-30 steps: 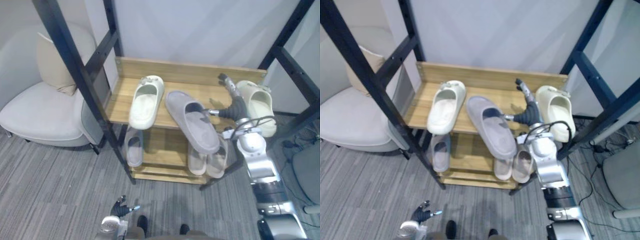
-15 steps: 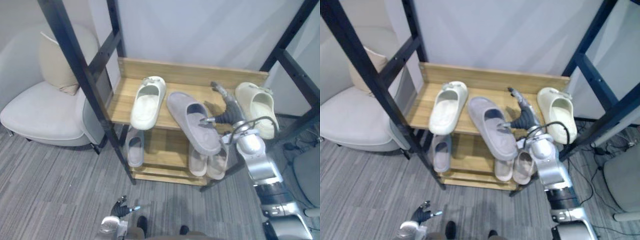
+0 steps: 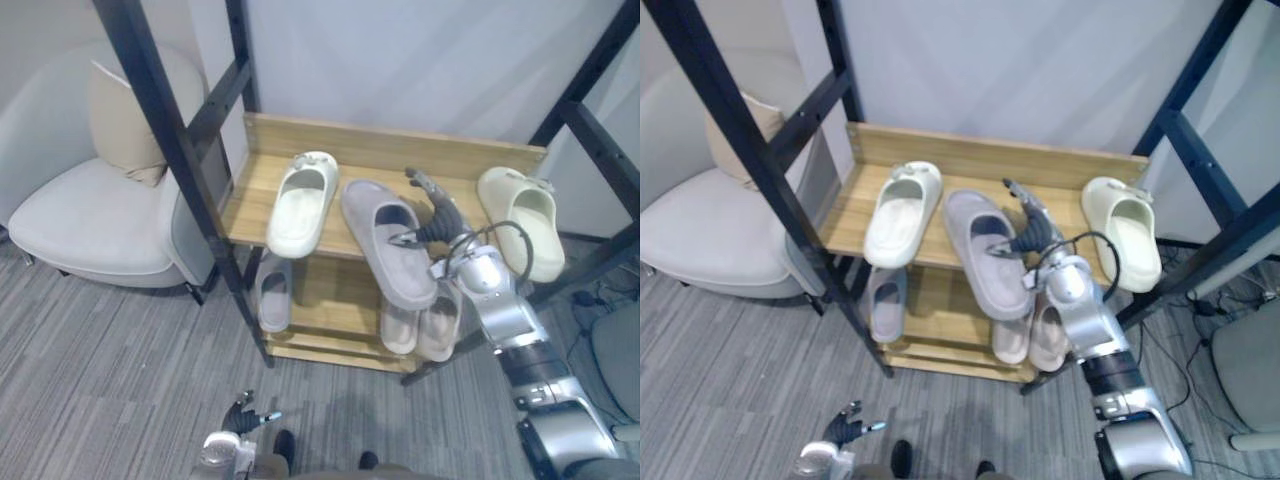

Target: Organize the slippers on the shoe rack

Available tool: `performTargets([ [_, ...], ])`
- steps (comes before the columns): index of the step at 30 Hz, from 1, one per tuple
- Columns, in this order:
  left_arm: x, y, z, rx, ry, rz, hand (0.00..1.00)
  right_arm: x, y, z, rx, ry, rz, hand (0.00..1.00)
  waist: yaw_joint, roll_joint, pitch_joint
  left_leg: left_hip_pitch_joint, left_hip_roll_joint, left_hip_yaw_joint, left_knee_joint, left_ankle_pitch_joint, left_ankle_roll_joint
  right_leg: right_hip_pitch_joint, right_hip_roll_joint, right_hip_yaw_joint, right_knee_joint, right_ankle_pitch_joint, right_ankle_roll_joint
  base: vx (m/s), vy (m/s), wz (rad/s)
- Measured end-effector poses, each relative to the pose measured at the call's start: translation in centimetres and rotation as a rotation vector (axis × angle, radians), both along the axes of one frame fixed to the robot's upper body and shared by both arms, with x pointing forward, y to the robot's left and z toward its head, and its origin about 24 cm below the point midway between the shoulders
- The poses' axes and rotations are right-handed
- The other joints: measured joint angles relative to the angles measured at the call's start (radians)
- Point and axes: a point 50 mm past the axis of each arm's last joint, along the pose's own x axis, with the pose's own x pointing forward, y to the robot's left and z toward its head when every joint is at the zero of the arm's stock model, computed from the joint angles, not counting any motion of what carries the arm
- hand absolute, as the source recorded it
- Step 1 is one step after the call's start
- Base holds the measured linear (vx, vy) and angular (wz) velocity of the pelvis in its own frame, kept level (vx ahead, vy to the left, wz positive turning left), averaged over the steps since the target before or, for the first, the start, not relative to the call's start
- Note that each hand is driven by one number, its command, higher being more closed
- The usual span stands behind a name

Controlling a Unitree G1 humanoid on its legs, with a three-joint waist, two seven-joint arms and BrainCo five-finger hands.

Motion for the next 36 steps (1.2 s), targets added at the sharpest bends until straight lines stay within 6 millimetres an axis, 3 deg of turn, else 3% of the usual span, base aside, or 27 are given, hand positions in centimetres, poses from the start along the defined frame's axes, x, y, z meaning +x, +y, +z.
performTargets([
  [2, 0.0, 0.0, 0.0, 0.000, -0.001, 0.000, 0.00, 0.3, 0.0, 0.0, -0.002, 0.006, -0.005, 0.00, 0.002, 0.000, 0.001, -0.001, 0.000, -0.001, 0.000, 0.000, 0.000, 0.000, 0.000, -0.003, 0.000, 0.000, 0.000, 0.00, 0.000, 0.00],
  [3, 0.0, 0.0, 0.0, 0.000, -0.002, 0.000, 0.00, 0.6, 0.0, 0.0, -0.002, 0.012, -0.010, 1.00, 0.002, 0.000, 0.001, -0.001, 0.000, -0.002, 0.000, 0.000, 0.000, 0.001, 0.000, -0.004, 0.000, 0.000, 0.000, 0.00, 0.000, 0.00],
  [23, 0.2, 0.0, 0.1, 0.002, -0.012, -0.001, 0.00, 1.0, -0.2, 0.2, 0.050, -0.005, -0.032, 1.00, 0.004, -0.002, 0.012, 0.012, 0.004, 0.016, -0.006, -0.002, -0.003, 0.012, 0.001, 0.006, -0.001, -0.001, -0.001, 0.00, -0.001, -0.01],
  [30, 0.2, 0.0, 0.1, 0.003, -0.010, -0.002, 0.00, -0.4, -2.2, -0.9, 0.097, -0.004, -0.104, 1.00, -0.007, -0.003, 0.013, 0.022, 0.005, 0.024, 0.000, -0.005, -0.006, 0.019, 0.001, 0.014, -0.001, -0.003, 0.001, 0.00, -0.010, -0.03],
  [36, 0.1, 0.0, 0.1, 0.003, -0.006, -0.002, 0.00, -2.5, -2.5, -1.5, 0.182, -0.028, -0.103, 1.00, -0.016, -0.001, 0.011, 0.026, 0.010, 0.045, 0.000, -0.006, -0.008, 0.013, 0.005, 0.035, 0.002, -0.001, 0.000, -0.01, -0.017, -0.10],
])
